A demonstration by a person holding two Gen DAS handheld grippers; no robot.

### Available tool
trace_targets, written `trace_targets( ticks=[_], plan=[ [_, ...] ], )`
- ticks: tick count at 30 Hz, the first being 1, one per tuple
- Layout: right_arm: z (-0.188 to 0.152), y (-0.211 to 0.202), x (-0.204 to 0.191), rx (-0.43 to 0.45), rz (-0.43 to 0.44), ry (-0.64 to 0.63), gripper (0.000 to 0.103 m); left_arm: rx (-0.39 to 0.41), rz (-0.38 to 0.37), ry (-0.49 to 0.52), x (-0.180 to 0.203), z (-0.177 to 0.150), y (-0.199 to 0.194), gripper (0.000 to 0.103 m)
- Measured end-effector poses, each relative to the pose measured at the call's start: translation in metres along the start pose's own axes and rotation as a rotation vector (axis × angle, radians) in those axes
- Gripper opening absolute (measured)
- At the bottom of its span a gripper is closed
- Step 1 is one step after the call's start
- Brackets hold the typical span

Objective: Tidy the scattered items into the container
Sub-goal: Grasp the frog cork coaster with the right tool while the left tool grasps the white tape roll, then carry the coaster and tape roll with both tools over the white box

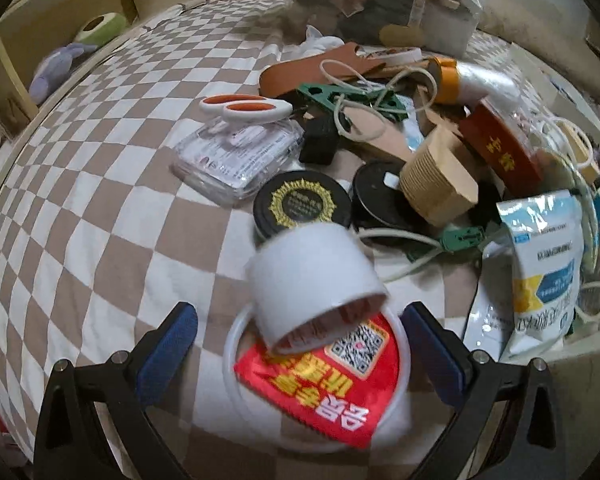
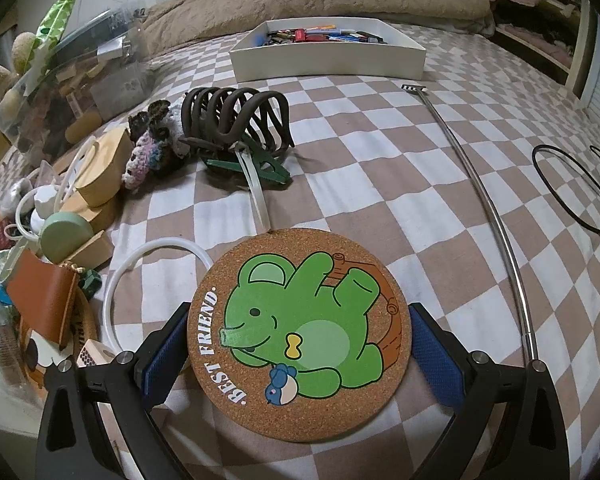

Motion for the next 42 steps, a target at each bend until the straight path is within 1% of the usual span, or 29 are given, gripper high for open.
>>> trace_targets(
  ticks=[2,4,6,7,9,11,15,19,21,25,29,33,42],
  plan=[
    [0.000,-0.005,0.002,0.017,0.002,0.017,0.101,0.008,-0.007,-0.013,-0.004,0.001,-0.001,0.099],
    [-0.001,-0.013,0.004,0.043,0.019,0.036,0.101,0.028,-0.010,-0.032,-0.008,0.002,-0.004,0.091],
    [0.000,-0.017,0.007,0.060,0.034,0.051,0.101,0.047,-0.018,-0.062,-0.015,0.004,-0.006,0.077],
    [0.000,-0.019,0.008,0.070,0.042,0.059,0.101,0.054,-0.023,-0.080,-0.019,0.005,-0.008,0.074],
    [0.000,-0.023,0.007,0.085,0.060,0.066,0.101,0.072,-0.028,-0.116,-0.026,0.005,-0.012,0.058],
    [-0.001,-0.022,0.005,0.081,0.062,0.055,0.101,0.087,-0.022,-0.138,-0.031,0.004,-0.017,0.050],
    [-0.004,-0.015,-0.001,0.052,0.074,0.044,0.100,0.091,-0.042,-0.162,-0.035,0.004,-0.019,0.050],
    [-0.006,-0.017,-0.009,0.053,0.067,0.012,0.101,0.105,-0.028,-0.148,-0.033,0.000,-0.020,0.050],
    [-0.006,-0.020,-0.009,0.061,0.079,0.021,0.101,0.114,-0.022,-0.135,-0.031,-0.001,-0.022,0.050],
    [-0.004,-0.026,-0.010,0.083,0.117,0.036,0.101,0.113,-0.039,-0.140,-0.031,-0.002,-0.023,0.050],
    [-0.003,-0.038,-0.008,0.130,0.146,0.067,0.101,0.120,-0.094,-0.168,-0.034,-0.004,-0.032,0.050],
    [0.001,-0.048,-0.005,0.165,0.186,0.092,0.101,0.145,-0.129,-0.195,-0.037,-0.004,-0.042,0.050],
    [0.005,-0.058,-0.007,0.204,0.237,0.102,0.101,0.150,-0.154,-0.223,-0.040,-0.003,-0.046,0.050]
  ],
)
Point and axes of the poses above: each gripper's, at about its wrist camera, not at the fingertips, and y roughly the way its jaws point, x to its right, z to its top, the point moved 3 cm from there along y, roughly the way its jaws point, and after that the axes turned 12 degrees about -y, right-handed, at the moved point
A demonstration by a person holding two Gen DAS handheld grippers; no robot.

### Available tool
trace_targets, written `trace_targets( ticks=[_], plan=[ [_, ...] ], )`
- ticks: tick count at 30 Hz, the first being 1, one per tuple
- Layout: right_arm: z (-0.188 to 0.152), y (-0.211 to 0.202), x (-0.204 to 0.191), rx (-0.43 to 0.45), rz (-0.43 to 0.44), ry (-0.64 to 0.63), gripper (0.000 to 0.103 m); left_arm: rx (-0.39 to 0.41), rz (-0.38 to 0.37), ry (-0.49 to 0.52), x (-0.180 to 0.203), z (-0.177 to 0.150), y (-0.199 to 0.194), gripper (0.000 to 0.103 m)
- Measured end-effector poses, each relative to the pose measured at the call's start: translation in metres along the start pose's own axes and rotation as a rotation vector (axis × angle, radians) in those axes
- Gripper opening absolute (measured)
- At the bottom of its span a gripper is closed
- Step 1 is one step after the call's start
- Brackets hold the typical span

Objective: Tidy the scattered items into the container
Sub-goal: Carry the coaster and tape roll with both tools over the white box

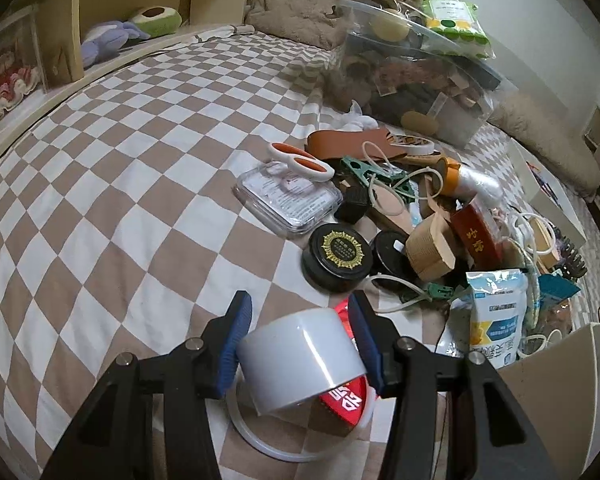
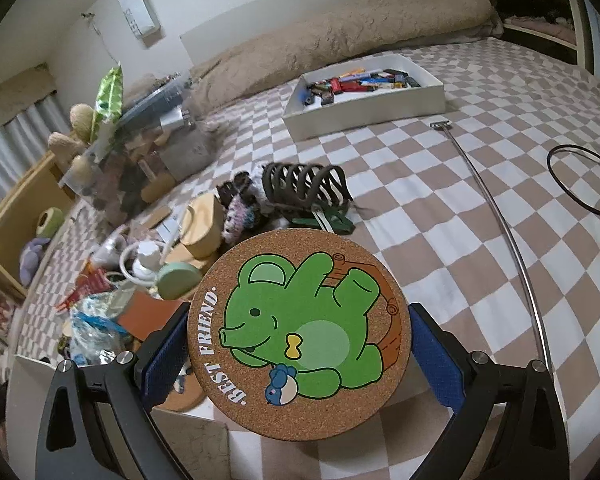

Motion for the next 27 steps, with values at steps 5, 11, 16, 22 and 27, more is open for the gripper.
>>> trace_targets(
  ticks=[5,11,16,22,27],
  plan=[
    [-0.002,0.013,0.006,-0.045,-0.001,0.014,0.101,-0.023,0.001,0.014,0.004,0.000,0.007,0.050],
    [0.002,0.006,-0.004,-0.023,0.019,-0.007,0.100,-0.022,0.002,0.061,0.014,0.000,0.007,0.050],
    [0.012,-0.020,-0.015,0.055,0.026,-0.058,0.100,0.006,-0.010,0.095,0.024,0.003,-0.004,0.050],
    [0.022,-0.048,-0.030,0.113,0.030,-0.113,0.100,0.068,-0.047,0.109,0.038,0.013,-0.032,0.050],
    [0.027,-0.074,-0.046,0.158,0.036,-0.172,0.100,0.103,-0.069,0.138,0.050,0.018,-0.055,0.050]
  ],
)
Point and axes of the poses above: each gripper's, at about its wrist camera, not at the fingertips, and y roughly the way its jaws point, x to its right, z to its top, the point moved 3 cm from there along y, roughly the way its jaws point, and after that the axes turned 12 degrees about -y, right-handed, at the moved point
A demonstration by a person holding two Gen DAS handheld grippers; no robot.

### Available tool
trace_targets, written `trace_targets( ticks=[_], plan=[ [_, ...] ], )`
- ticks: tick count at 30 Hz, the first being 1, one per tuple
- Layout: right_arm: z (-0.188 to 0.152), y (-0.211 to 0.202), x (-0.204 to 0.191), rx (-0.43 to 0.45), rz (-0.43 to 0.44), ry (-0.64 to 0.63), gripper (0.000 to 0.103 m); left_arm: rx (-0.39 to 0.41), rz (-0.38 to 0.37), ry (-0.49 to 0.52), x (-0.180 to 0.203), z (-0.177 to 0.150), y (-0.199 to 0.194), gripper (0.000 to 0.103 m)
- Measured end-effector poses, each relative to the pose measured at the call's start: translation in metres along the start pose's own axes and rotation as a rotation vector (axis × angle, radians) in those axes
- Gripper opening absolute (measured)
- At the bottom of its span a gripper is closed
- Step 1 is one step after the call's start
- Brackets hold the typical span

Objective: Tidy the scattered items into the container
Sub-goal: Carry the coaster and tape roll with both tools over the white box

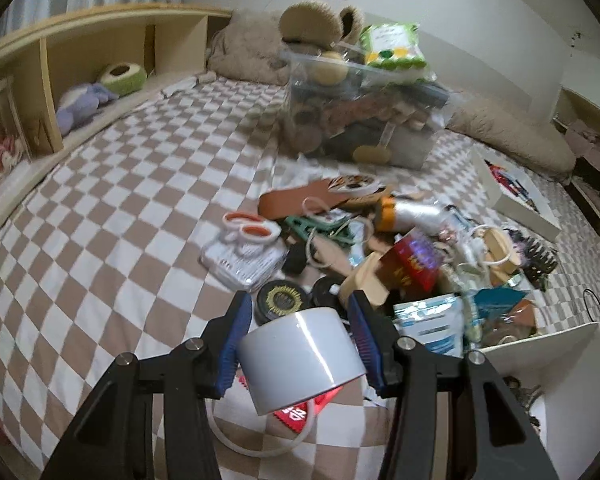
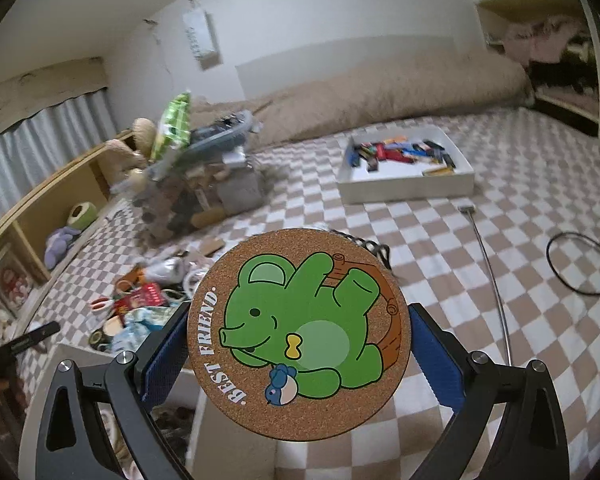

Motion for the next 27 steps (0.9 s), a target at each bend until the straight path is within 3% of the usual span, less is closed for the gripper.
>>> trace_targets(
  ticks=[11,21,27],
  plan=[
    [-0.004,-0.040,-0.032,0.004,0.108,-0.040,0.100,0.042,-0.055,0.086,0.035,-0.006,-0.050,0.050],
    [-0.007,-0.074,-0.067,0.015,0.177,-0.107,0.100,0.035,-0.119,0.138,0.059,-0.027,-0.088,0.050],
    [-0.022,-0.086,-0.081,-0.026,0.244,-0.113,0.100,-0.004,-0.191,0.166,0.067,-0.049,-0.110,0.050]
  ],
)
Point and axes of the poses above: each gripper's, at about its wrist camera, not at the fingertips, and y roughly the way its jaws point, x to its right, z to its top, the point moved 3 cm from there along y, roughly the way its jaws point, and after that the axes turned 12 degrees about -y, right-handed, at the moved point
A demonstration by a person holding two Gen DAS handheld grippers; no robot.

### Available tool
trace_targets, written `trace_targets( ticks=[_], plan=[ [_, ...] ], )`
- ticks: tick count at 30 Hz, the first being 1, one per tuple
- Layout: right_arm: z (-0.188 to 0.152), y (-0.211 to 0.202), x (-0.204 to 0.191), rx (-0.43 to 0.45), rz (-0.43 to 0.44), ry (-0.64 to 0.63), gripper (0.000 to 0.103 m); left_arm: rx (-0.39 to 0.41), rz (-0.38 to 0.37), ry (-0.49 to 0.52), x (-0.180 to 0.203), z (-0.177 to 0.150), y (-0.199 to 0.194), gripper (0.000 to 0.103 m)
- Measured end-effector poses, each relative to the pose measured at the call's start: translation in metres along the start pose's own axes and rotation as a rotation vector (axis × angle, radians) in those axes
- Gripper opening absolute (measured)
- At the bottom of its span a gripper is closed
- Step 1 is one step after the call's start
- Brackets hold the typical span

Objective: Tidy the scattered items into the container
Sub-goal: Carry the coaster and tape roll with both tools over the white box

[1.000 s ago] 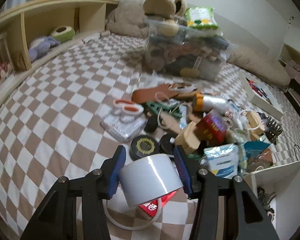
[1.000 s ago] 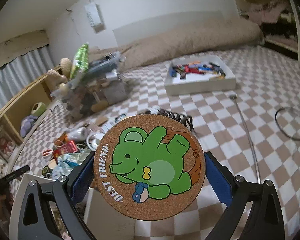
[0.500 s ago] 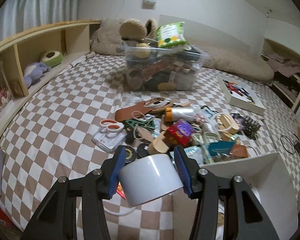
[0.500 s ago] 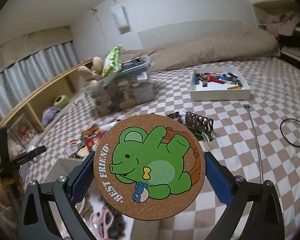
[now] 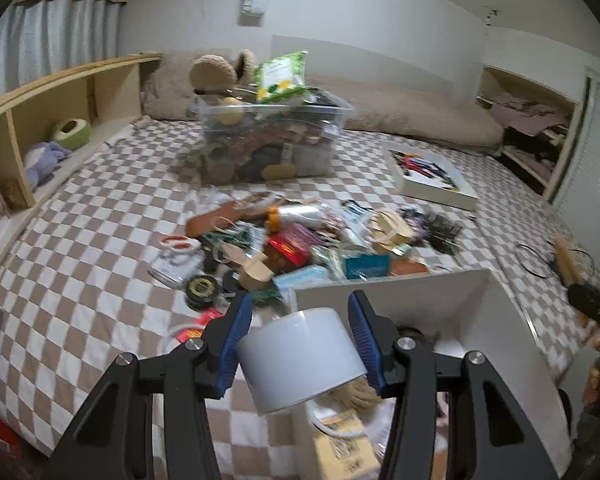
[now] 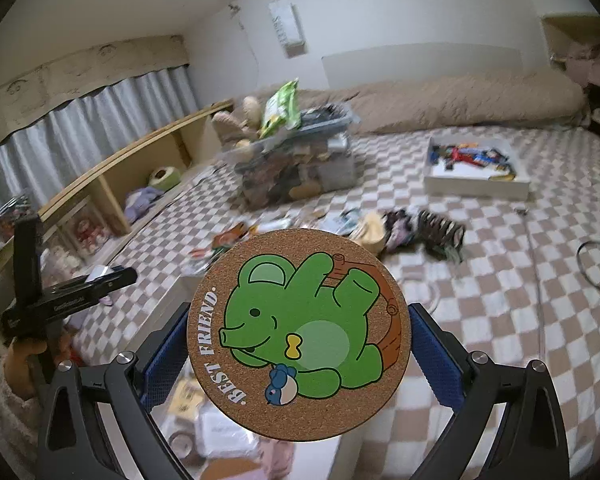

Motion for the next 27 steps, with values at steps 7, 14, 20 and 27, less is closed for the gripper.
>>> trace_targets(
  ticks=[7,14,20,27],
  plan=[
    [-0.023,0.000,-0.033,-0.100,0.104,-0.036,0.100,-0.055,-0.050,0.068,0.024,-0.035,-0.014,0.050],
    [-0.037,0.000,-0.057,-0.167,0.142,-0.087,0.101,-0.088,-0.084,0.092,0.037,-0.055,-0.020,0.050],
    [-0.058,0.002,-0.067,-0.236,0.146,-0.106,0.100,-0.114,-0.090,0.117,0.043,-0.069,-0.024,0.050],
    [-0.081,0.006,-0.078,-0.300,0.083,-0.154,0.100,-0.157,-0.081,0.155,0.048,-0.090,-0.021,0.050]
  ],
)
Point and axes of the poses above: each gripper's, at about its wrist camera, not at the fingertips, and y roughly the way its jaws point, x to its right, z to its top, the point moved 3 cm from there along y, roughly the way its jaws point, and after that the axes turned 12 degrees about -y, right-handed, at the moved point
